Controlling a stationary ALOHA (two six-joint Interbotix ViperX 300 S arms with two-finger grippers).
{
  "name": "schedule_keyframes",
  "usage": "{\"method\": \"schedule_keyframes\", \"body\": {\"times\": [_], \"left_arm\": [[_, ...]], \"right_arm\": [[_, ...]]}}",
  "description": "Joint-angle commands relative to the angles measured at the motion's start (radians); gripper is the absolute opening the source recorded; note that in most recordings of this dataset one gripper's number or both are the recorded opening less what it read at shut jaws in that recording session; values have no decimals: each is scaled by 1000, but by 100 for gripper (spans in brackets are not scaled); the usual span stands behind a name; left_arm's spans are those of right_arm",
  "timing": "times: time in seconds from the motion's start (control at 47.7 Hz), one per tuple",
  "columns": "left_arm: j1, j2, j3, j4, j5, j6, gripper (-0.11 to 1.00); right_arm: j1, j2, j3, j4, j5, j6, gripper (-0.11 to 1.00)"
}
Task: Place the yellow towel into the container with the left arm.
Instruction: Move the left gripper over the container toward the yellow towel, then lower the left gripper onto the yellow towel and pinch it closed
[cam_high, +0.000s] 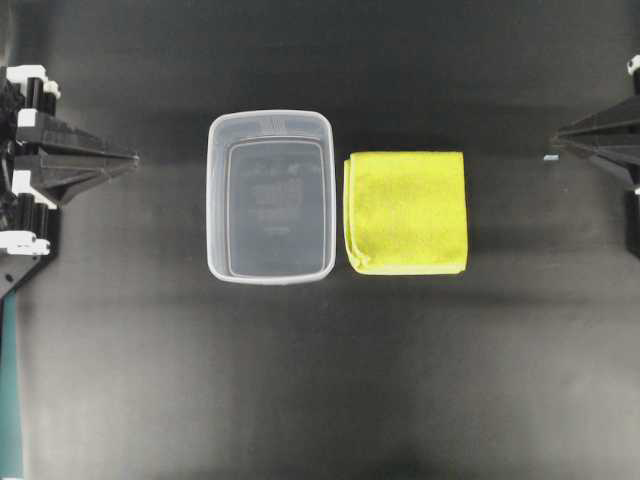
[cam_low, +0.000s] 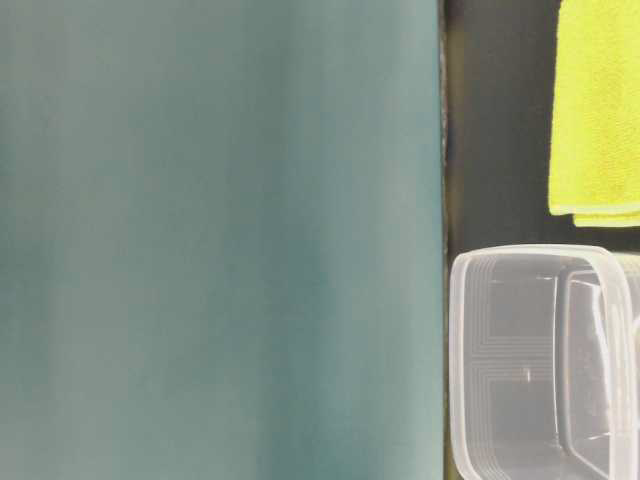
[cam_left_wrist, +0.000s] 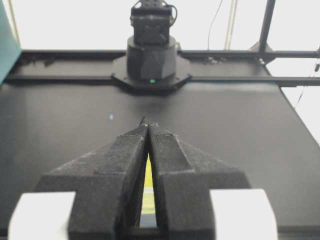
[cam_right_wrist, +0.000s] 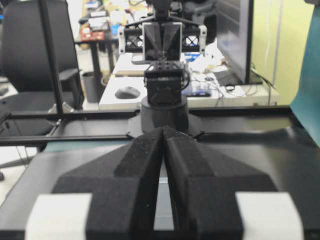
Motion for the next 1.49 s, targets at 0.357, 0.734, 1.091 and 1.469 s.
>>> {"method": "schedule_keyframes", "body": {"times": [0.357,0.734,1.091,1.469], "left_arm": [[-2,222,-249,37,225,-44,0],[23,495,-502,38,443,-29,0],[35,788,-788,40,641,-6,1],[40,1114,-1120,40,943,44,78]], "right_arm": [[18,-66,-2,11,112,97,1],[2,-153,-12,11,357,106,19],[-37,-224,-11,9,491,86,73],[-77,-318,0,9,492,64,72]]}}
